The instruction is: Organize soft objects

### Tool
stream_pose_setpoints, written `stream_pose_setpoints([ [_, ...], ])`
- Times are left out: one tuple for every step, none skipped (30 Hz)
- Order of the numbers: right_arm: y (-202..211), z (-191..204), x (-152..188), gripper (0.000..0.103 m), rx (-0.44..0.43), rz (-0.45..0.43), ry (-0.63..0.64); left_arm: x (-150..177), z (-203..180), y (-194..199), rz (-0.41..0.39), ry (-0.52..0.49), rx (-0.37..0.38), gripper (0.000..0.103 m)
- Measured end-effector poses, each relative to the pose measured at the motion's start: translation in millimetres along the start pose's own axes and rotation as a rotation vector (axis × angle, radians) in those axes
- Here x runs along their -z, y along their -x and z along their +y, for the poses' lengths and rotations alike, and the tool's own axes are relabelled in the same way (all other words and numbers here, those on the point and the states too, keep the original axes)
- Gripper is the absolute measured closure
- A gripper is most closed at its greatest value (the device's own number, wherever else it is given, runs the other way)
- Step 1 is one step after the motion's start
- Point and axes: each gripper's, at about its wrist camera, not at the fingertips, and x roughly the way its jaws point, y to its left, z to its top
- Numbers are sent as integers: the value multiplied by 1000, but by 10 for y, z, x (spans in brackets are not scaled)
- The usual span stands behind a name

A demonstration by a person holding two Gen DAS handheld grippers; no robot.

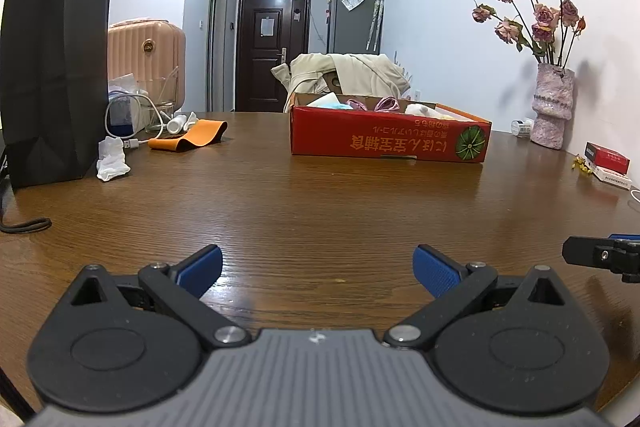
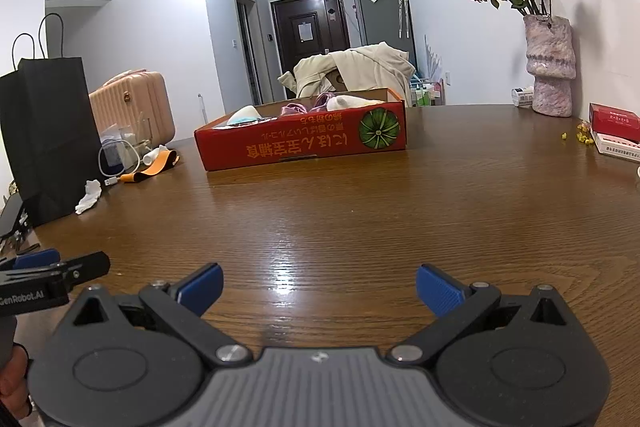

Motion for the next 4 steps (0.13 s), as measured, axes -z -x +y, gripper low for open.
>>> stream_pose_setpoints([
  [0,0,0,0,0,0,0,0,-1,1,-1,-1,0,0],
  [1,1,0,0,0,-1,0,1,-3,1,-2,0,1,0],
  [0,1,-1,0,0,-1,0,0,-3,1,-2,0,1,0],
  [0,1,-1,0,1,-1,0,0,-3,2,-2,-1,1,0],
])
